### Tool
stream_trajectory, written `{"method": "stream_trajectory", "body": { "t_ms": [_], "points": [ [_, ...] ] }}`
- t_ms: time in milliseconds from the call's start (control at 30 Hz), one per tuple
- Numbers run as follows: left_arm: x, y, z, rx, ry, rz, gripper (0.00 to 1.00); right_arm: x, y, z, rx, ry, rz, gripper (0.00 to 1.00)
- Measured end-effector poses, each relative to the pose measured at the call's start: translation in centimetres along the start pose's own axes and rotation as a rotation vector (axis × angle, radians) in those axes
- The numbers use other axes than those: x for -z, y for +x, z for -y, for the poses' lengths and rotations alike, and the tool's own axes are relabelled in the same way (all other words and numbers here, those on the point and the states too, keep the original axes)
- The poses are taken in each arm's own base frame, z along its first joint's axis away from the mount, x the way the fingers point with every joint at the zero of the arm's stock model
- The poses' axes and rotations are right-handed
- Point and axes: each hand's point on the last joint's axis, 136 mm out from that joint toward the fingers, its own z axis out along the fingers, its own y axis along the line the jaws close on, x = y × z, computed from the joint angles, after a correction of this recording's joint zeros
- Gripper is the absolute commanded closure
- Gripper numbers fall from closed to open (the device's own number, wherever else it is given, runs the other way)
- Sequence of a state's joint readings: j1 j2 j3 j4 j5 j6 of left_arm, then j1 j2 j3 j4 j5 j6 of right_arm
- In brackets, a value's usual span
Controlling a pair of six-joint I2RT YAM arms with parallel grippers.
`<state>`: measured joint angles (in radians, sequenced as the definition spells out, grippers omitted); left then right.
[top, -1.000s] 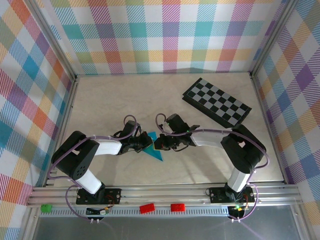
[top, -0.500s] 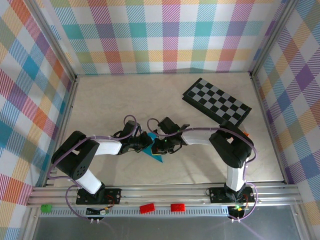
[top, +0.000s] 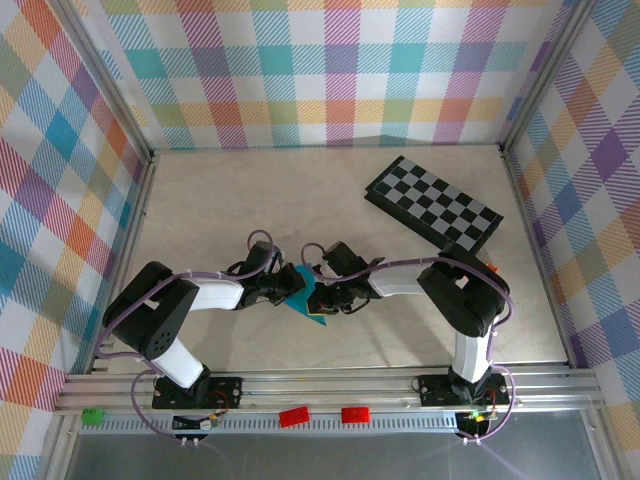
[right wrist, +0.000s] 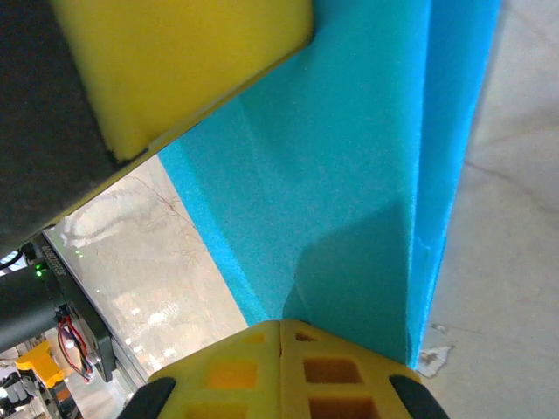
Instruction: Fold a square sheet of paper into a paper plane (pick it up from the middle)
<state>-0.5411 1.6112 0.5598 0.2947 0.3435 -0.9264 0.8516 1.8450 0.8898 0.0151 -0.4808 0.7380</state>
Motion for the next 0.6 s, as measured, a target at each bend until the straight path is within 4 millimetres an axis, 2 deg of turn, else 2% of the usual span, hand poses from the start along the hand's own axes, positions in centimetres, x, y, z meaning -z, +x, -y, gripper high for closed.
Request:
{"method": "stream_trajectory", "body": {
  "t_ms": [600],
  "points": [
    [-0.2, 0.1, 0.1, 0.001, 0.012, -0.005, 1.00, 1.6, 2.8, 0.5, -0.041, -0.039, 0.012, 0.95]
  ]
}}
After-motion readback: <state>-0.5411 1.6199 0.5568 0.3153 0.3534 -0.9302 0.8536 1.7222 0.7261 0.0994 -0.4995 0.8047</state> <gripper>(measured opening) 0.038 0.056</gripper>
